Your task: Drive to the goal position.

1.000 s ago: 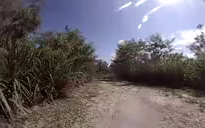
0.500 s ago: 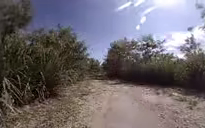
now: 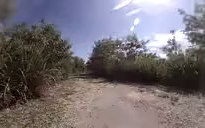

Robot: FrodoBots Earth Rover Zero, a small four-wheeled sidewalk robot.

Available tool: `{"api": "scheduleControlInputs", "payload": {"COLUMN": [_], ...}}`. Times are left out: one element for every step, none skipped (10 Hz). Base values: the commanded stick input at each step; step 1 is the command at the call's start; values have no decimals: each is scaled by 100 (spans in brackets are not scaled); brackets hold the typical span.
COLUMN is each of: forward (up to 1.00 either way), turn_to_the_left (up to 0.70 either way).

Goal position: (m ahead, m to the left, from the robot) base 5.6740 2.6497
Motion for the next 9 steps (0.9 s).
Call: {"api": "scheduleControlInputs", "payload": {"forward": [0,0,0,0,0,0,0,0,0], "turn_to_the_left": [-45,-45,-45,-45,-45,-45,-45,-45,-45]}}
